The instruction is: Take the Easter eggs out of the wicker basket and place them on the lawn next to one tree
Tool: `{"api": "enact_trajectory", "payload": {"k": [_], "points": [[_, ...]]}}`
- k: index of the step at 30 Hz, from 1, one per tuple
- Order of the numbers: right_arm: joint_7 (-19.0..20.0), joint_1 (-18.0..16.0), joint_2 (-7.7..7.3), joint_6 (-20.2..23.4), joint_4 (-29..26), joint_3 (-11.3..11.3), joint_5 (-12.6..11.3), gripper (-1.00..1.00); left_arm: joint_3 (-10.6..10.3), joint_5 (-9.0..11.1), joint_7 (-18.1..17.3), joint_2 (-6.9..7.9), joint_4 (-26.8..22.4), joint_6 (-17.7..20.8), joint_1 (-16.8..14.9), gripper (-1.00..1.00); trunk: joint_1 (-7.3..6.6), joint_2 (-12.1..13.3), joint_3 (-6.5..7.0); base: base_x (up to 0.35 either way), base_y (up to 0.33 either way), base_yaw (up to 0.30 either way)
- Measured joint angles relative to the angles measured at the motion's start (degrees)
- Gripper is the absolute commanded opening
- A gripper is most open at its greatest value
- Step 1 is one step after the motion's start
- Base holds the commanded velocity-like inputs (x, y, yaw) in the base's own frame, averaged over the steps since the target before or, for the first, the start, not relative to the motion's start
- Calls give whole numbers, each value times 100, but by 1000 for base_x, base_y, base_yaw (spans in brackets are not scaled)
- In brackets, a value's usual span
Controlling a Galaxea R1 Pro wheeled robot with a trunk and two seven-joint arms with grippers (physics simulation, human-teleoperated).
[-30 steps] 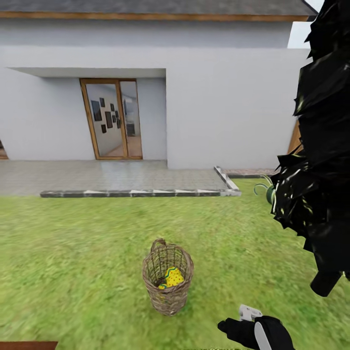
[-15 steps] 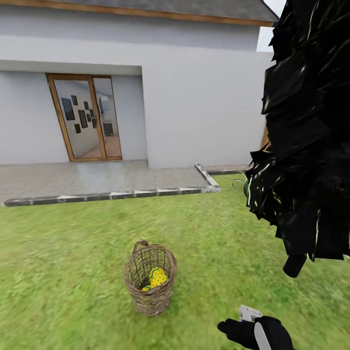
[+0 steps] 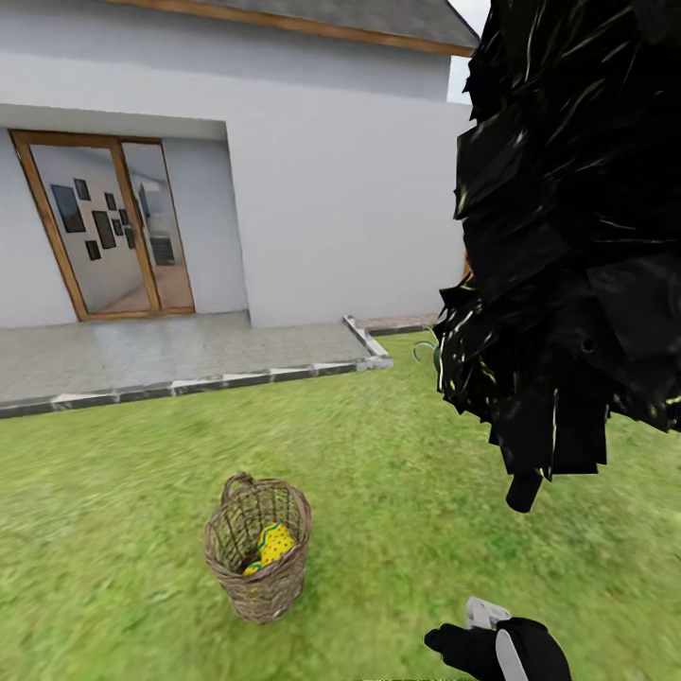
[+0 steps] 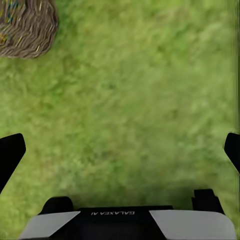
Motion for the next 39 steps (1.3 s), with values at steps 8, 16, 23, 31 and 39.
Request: {"api": "enact_trajectory", "payload": {"k": [8, 16, 23, 31, 39], "points": [[0, 0, 0, -68, 154, 9, 6, 100, 0, 5, 1, 7, 0, 0, 0, 100, 0, 0, -27, 0, 10, -271], [0, 0, 12, -96, 185, 46, 9, 100, 0, 2, 2, 14, -60, -7, 0, 100, -2, 0, -61, 108, 83, -217], [0, -1, 20, -100, 193, 80, 9, 100, 8, 3, 2, 17, -102, -9, 1, 100, 0, 0, -77, 37, 82, -56], [0, -1, 25, -281, 195, 100, 8, 100, 7, 1, 2, 18, -107, -9, 1, 100, -1, 0, -79, 56, 85, -5], [0, -1, 31, -309, 195, 112, 7, 100, 9, 1, 2, 18, -112, -9, 1, 100, -2, 0, -79, 115, 147, 0]]}}
